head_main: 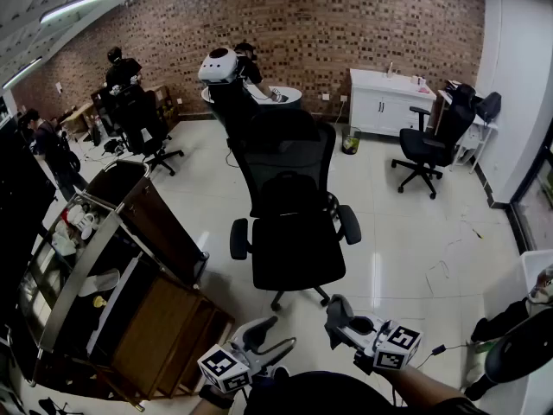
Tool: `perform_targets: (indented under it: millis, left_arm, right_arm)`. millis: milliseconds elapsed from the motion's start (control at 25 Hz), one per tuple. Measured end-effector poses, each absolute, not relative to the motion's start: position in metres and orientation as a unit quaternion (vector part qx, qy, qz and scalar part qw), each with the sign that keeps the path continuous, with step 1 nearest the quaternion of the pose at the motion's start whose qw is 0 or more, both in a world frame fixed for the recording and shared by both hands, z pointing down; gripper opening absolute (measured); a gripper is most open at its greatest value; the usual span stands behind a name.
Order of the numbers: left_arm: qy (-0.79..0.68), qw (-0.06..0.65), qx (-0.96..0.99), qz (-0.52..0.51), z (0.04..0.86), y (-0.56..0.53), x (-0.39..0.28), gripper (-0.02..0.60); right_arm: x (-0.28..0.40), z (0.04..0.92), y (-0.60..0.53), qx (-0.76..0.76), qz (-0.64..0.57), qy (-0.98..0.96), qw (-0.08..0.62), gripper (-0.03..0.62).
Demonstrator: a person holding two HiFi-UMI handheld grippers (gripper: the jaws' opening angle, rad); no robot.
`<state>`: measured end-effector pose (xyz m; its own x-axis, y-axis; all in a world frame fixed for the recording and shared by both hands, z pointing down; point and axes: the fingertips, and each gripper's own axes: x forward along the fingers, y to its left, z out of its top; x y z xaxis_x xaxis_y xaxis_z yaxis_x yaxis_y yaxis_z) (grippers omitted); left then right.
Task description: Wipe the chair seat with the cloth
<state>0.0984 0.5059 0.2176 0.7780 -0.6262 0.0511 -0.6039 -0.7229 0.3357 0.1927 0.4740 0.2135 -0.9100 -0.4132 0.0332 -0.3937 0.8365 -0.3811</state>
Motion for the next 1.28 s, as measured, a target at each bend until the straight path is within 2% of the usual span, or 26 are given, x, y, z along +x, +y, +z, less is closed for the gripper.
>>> perform_targets:
  millis: [320,800,1280]
  left_arm:
    - [-0.34,0.167,0.925,-0.035,0.216,0.5,0.109,0.314]
    - [-0.342,0.179,0.922,-0.039,0.238,0.434,0.096,0.311]
    - [-0.316,0.217,0.922,-0.048,0.261,0.268,0.01,0.313]
  right_arm:
    - [0.213,0.222,0.458,-0.216,-0.204,0.954,0.025,0.029]
    - [0.191,0.253,0.397,-0.211,-0.225,0.951,0.013,0.029]
    - [0.083,0.258,0.238,-0.222,-0.237,0.946,-0.005,0.029]
